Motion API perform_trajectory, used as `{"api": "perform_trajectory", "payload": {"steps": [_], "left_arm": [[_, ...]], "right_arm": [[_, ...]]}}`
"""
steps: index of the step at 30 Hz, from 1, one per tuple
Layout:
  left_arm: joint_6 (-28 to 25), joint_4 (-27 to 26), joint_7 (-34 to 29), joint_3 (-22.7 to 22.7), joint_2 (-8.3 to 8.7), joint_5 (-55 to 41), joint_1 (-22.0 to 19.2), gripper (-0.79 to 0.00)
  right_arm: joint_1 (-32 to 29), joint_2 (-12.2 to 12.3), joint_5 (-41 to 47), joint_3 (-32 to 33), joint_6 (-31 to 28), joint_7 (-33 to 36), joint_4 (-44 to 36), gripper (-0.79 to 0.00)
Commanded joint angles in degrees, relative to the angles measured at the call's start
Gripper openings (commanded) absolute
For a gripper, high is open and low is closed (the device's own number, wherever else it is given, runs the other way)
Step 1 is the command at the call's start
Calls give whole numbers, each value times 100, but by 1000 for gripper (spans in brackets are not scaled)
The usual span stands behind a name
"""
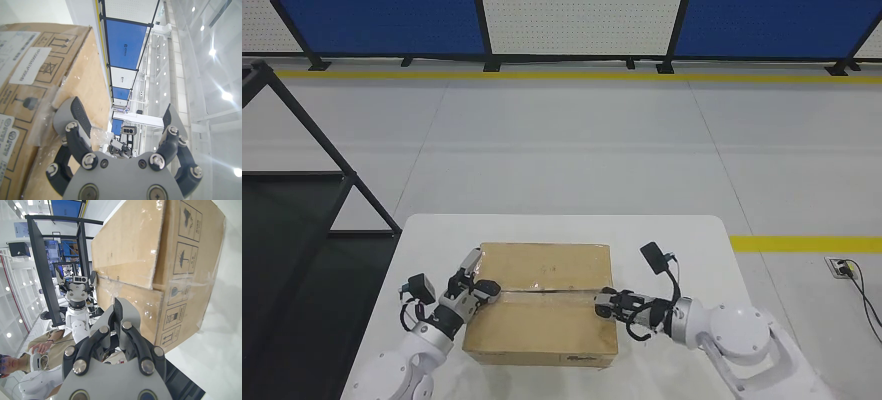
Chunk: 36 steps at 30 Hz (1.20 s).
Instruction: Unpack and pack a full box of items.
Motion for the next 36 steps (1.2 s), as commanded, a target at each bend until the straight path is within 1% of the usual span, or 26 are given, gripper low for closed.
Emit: {"api": "perform_trajectory", "payload": {"steps": [1,9,15,21,24,31,36], "left_arm": [[-4,-5,4,2,-1,1,7,0],[-20,-29,6,-25,1,-6,40,0],[-26,-53,14,-43,2,-14,61,0],[-12,-48,6,-62,4,-27,66,0],[-14,-34,-5,-74,5,-35,61,0],[-1,-18,-17,-59,5,-27,41,0],[-5,-12,-5,-56,4,-36,36,0]], "right_arm": [[-21,1,-18,13,-199,-63,-69,-785],[-133,3,-90,69,-893,-329,-270,-785],[-109,-18,-50,49,-1011,-493,-253,-785],[33,-40,-138,-43,-716,-538,-105,-785],[24,-48,4,-25,-960,-498,-126,-785],[-168,-38,26,98,-1471,-661,-370,-785],[-255,-33,-18,147,-1613,-726,-408,-785]]}}
